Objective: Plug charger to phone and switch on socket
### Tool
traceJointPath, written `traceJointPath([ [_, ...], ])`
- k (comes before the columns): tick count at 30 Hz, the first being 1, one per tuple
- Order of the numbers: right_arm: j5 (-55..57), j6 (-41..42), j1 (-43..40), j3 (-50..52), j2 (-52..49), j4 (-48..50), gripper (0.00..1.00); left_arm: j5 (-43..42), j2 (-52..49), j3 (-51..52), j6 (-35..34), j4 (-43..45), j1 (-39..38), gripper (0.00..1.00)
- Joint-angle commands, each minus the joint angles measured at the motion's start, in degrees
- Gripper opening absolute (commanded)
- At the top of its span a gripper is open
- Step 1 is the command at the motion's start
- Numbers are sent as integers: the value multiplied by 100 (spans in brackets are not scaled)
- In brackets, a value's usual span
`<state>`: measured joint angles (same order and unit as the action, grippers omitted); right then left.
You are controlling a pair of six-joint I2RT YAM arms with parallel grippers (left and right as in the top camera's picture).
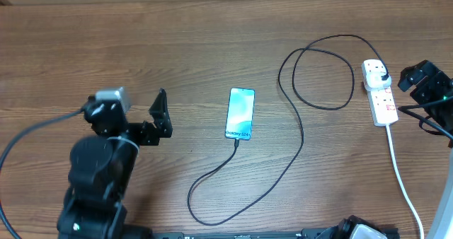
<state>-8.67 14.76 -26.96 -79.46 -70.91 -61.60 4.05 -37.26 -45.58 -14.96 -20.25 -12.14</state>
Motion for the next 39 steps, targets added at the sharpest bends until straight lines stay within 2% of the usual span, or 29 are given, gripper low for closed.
traceJointPath([
  [1,50,7,-4,28,-13,17,100,-431,629,828,160,881,186,99],
  [2,50,7,-4,28,-15,17,100,-479,955,1257,173,1423,256,100],
  [5,50,7,-4,28,-13,17,100,-525,1427,1871,173,2151,393,99],
  [10,50,7,-4,28,-15,17,100,-614,2059,2704,210,2876,640,100],
  [13,50,7,-4,28,-13,17,100,-758,2448,3195,470,3136,761,99],
  [24,50,7,-4,28,-13,17,100,-813,3624,4546,684,3119,925,100],
  [33,50,7,-4,28,-15,17,100,-627,3711,4531,715,2302,1036,100],
  [36,50,7,-4,28,-13,17,100,-490,3711,4531,726,1578,1036,99],
  [39,50,7,-4,28,-13,17,100,-496,3711,4531,772,1569,1038,100],
])
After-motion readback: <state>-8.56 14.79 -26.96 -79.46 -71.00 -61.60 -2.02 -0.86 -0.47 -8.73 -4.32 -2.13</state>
